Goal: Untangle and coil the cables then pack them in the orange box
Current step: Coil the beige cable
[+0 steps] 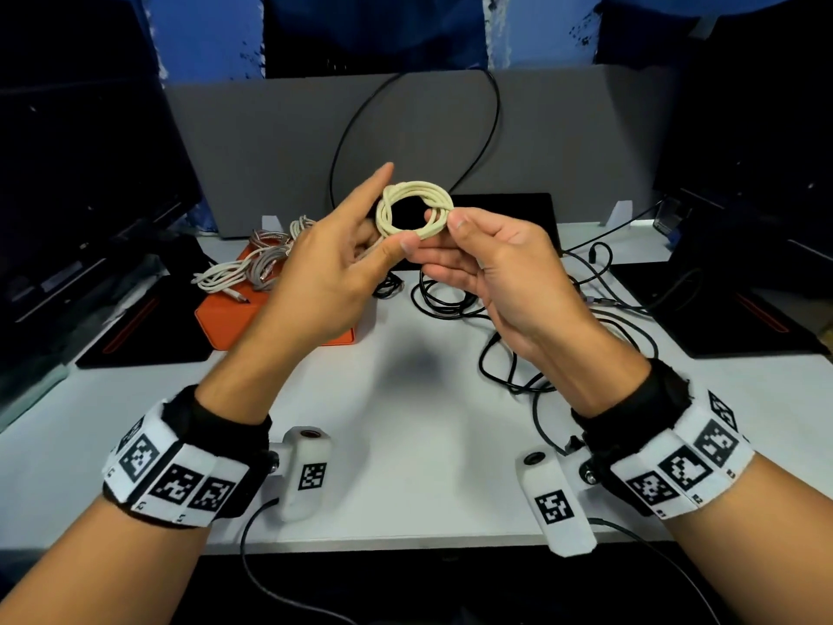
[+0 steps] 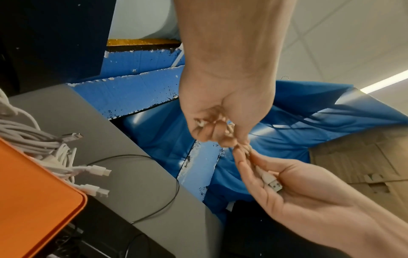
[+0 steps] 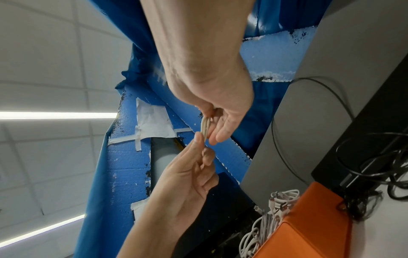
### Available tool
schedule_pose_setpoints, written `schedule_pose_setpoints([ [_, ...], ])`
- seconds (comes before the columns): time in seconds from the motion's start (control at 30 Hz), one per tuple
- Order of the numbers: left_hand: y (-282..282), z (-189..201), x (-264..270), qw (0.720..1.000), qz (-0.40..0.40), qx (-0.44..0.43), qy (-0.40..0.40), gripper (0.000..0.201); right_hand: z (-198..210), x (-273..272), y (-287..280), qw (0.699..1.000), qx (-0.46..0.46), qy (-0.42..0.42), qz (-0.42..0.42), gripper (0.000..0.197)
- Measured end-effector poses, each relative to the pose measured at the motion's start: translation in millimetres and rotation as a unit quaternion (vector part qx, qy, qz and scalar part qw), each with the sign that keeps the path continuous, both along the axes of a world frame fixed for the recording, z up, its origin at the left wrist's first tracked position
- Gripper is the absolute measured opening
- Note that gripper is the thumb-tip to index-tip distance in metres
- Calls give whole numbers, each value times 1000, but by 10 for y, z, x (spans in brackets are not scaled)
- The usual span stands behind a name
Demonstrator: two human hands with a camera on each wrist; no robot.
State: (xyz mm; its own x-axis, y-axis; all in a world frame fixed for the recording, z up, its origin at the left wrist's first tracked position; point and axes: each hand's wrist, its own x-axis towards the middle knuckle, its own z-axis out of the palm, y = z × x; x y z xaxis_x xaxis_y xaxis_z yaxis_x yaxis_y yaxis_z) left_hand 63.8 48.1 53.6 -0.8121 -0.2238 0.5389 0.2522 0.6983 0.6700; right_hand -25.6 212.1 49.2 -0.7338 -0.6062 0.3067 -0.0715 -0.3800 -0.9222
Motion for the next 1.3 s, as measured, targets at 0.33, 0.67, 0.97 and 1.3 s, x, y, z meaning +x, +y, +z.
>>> schedule_pose_setpoints([
  [0.33, 26, 35, 8, 996, 74, 11, -57, 17, -114, -43, -61, 997, 35, 56, -31, 27],
  [0.67, -11, 36, -39, 939, -55, 331, -80, 14, -83, -12, -49, 996, 6, -79, 44, 21],
  [0.97, -71, 61, -26, 953, -34, 271, -128, 18, -147, -94, -62, 990, 56, -122, 47, 24],
  [1.3, -91, -5, -73, 928, -54, 349, -117, 7, -193, -74, -96, 990, 88, -96, 53, 20],
])
